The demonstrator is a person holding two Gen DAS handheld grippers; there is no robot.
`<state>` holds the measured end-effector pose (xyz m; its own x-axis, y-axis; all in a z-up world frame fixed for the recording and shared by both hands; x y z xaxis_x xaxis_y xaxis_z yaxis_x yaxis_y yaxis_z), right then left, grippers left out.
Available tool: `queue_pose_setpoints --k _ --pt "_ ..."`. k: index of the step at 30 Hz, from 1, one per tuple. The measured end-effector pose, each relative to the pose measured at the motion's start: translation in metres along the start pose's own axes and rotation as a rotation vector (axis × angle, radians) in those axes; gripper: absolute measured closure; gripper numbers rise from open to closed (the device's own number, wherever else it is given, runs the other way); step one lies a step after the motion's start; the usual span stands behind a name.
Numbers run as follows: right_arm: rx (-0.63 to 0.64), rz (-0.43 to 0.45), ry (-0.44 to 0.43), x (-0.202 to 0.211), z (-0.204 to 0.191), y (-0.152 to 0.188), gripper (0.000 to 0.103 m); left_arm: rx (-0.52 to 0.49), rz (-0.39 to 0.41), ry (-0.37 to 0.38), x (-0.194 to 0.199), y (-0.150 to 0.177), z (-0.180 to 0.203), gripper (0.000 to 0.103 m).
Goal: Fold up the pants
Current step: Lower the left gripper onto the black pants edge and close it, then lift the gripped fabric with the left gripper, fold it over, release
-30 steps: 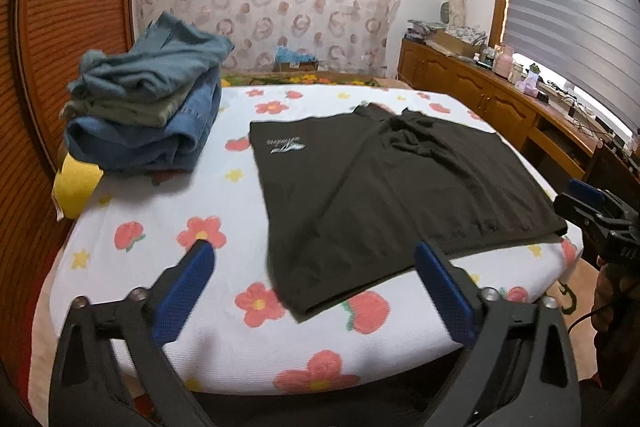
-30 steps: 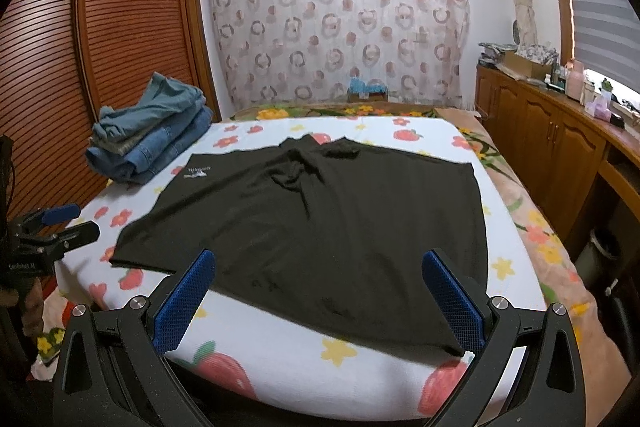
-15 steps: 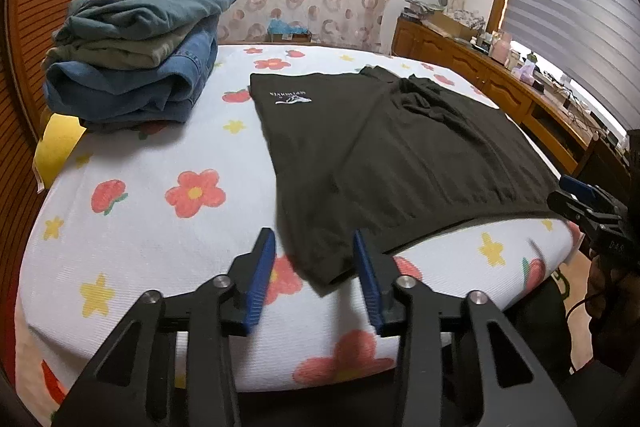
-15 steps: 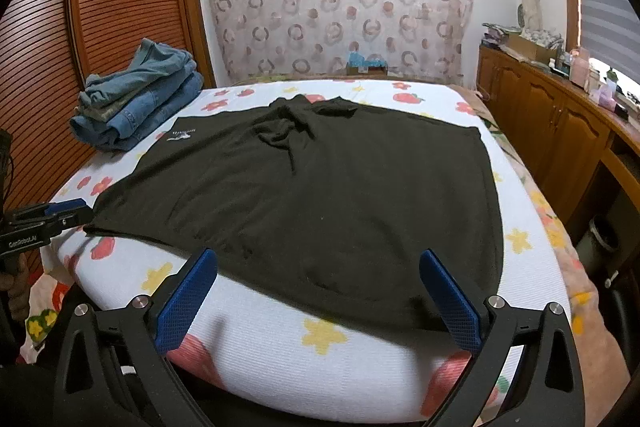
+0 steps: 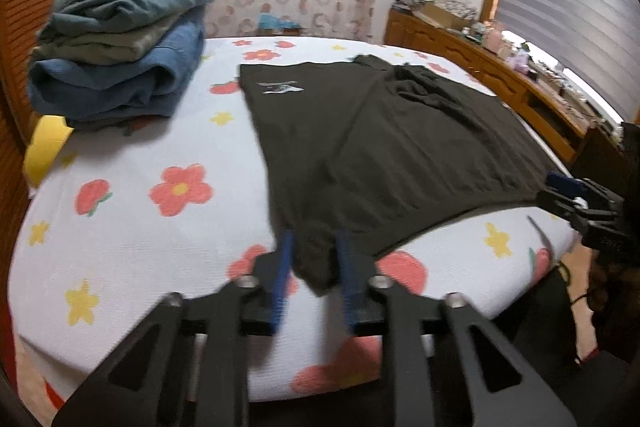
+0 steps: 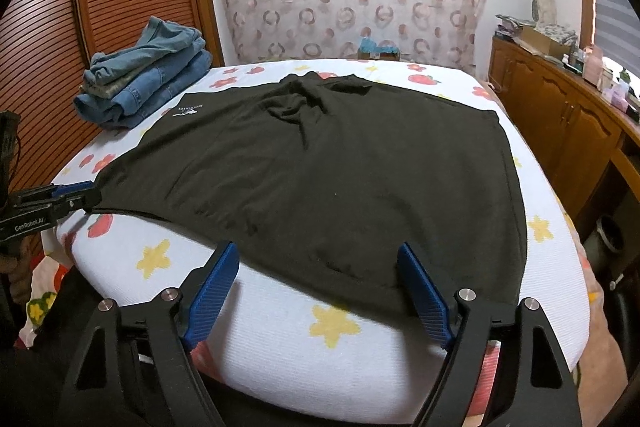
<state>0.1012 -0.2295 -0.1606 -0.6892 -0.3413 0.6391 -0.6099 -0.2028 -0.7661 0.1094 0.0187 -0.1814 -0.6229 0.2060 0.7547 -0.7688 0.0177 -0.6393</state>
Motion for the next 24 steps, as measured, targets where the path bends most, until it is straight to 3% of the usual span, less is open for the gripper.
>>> queue_pose_setpoints --k 3,14,22,24 --pt "0.002 -0.001 0.001 -0.002 0.003 -0.004 0.021 -0.006 0.0 -0.002 0.003 -0.003 0.002 0.099" --pt "-0.002 0.003 0.005 -0.009 0.007 -0.012 0.025 -0.044 0.051 0.117 0.021 -0.037 0.039 0.101" --pt "-0.015 0.011 0.018 -0.012 0.015 -0.015 0.034 -0.129 0.066 0.173 0.02 -0.067 0.081 0.101" --pt "-0.017 0.013 0.023 -0.011 0.018 -0.015 0.042 -0.151 0.072 0.198 0.019 -0.076 0.095 0.101"
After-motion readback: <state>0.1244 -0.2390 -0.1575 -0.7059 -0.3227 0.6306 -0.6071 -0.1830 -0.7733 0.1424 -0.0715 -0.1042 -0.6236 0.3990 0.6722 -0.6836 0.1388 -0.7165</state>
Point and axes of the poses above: each gripper's, at about its wrist camera, not at the fingertips, and x roughly against the way its jaws point, z to its right, y to its underside, the point moved 10 cm from there along -x, roughly the way its jaws point, and after that the axes turned 5 degrees about -z, right-handed, at the moved point
